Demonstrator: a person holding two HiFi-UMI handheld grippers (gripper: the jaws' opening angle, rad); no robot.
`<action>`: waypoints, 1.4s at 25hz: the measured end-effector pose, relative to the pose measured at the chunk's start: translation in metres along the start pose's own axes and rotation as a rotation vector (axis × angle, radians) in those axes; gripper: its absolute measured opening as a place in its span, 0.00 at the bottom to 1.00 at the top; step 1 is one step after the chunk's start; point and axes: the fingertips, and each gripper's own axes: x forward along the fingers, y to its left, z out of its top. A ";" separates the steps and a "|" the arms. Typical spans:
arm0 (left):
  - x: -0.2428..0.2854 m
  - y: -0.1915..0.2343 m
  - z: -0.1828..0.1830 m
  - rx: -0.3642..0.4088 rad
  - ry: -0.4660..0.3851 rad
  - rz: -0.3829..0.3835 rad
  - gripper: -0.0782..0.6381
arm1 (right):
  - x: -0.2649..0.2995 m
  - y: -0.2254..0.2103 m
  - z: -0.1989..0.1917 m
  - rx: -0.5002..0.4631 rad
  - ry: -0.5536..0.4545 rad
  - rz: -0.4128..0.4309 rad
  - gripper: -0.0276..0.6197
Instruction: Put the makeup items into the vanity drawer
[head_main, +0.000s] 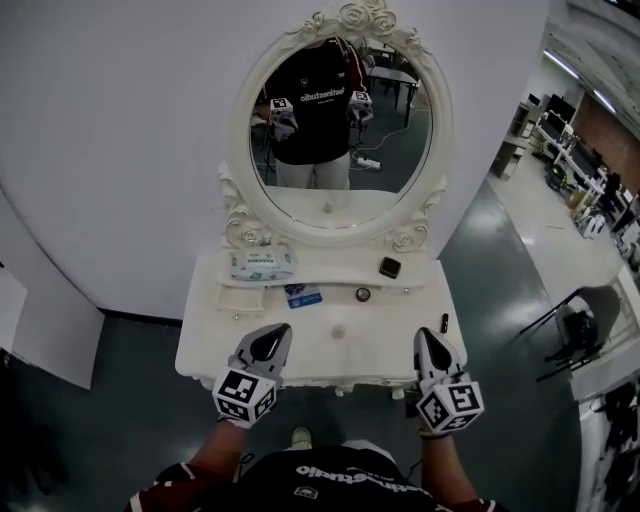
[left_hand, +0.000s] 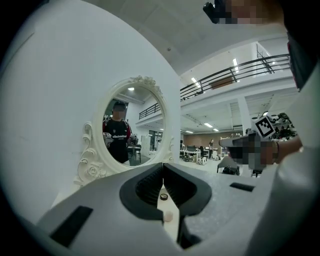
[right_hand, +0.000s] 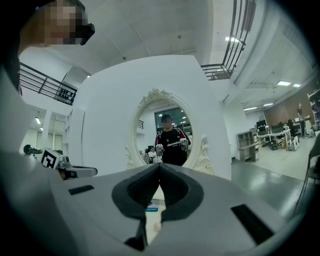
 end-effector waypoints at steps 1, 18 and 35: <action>0.004 -0.001 -0.003 -0.005 0.006 -0.007 0.12 | 0.001 -0.001 -0.001 0.001 0.004 -0.002 0.05; 0.072 -0.009 -0.006 -0.022 -0.001 -0.057 0.42 | 0.051 -0.032 -0.004 0.030 0.021 0.074 0.05; 0.140 -0.043 -0.116 0.133 0.250 -0.157 0.42 | 0.079 -0.045 -0.026 0.043 0.077 0.133 0.05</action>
